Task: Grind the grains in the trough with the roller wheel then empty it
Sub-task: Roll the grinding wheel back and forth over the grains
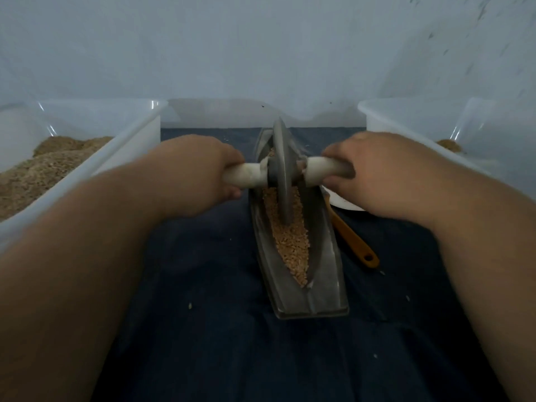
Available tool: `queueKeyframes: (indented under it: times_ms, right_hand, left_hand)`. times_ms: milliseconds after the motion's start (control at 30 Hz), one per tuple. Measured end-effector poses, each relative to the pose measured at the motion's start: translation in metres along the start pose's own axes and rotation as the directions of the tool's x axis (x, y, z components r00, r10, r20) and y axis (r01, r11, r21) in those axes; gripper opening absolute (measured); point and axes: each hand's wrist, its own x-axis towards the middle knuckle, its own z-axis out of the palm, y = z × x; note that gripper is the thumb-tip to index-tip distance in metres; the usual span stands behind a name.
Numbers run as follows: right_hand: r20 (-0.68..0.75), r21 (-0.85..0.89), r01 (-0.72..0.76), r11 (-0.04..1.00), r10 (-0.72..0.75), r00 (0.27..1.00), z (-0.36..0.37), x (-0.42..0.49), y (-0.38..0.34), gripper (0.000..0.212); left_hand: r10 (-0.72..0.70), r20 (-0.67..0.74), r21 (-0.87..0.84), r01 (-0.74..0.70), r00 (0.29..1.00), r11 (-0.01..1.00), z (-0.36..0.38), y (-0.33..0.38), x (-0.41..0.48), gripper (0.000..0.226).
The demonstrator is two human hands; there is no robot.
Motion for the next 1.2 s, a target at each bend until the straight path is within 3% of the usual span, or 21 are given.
queueKeyframes:
  times_ms: [133,233,367,500,567,733,900,1067,1200]
  right_hand:
    - [0.233,-0.042,0.024,0.999,-0.013,0.972,-0.03,-0.018,-0.003,0.044]
    - [0.255,-0.001,0.004,1.0,-0.003,0.967,-0.034,-0.02,-0.002,0.044]
    - [0.099,0.077,-0.025,0.997,0.017,0.995,-0.006,-0.003,0.004,0.029]
    - [-0.133,0.104,-0.086,0.991,0.1,0.986,0.037,0.02,0.011,0.051]
    - [-0.238,0.094,-0.07,0.993,0.091,0.967,0.049,0.028,0.015,0.052]
    - [-0.312,-0.007,-0.026,1.0,0.023,0.95,0.056,0.031,0.014,0.055]
    - [-0.14,-0.003,0.009,1.0,-0.009,0.99,0.021,0.012,0.005,0.04]
    - [0.207,-0.013,0.072,0.997,-0.068,0.976,-0.02,-0.013,-0.001,0.034]
    - [0.273,-0.027,0.078,0.997,-0.067,0.96,-0.029,-0.018,-0.003,0.035]
  left_hand:
    - [0.057,0.205,-0.064,-0.045,0.977,0.997,-0.025,0.002,-0.017,0.044]
    - [0.054,0.251,-0.095,-0.031,0.967,0.995,-0.03,0.004,-0.022,0.048]
    - [0.021,0.113,-0.049,-0.015,0.993,0.999,-0.012,0.002,-0.011,0.044]
    - [-0.131,-0.143,-0.055,0.124,0.981,0.991,0.021,0.007,0.009,0.054]
    - [-0.135,-0.229,-0.035,0.131,0.964,0.991,0.034,0.007,0.017,0.057]
    - [-0.14,-0.246,-0.059,0.129,0.959,0.99,0.041,0.003,0.019,0.06]
    - [-0.044,-0.075,-0.077,0.038,0.996,0.996,0.013,-0.001,0.005,0.031]
    - [0.103,0.136,-0.044,-0.098,0.985,0.994,-0.019,0.001,-0.015,0.033]
    - [0.126,0.219,-0.121,-0.101,0.968,0.987,-0.025,0.001,-0.019,0.025]
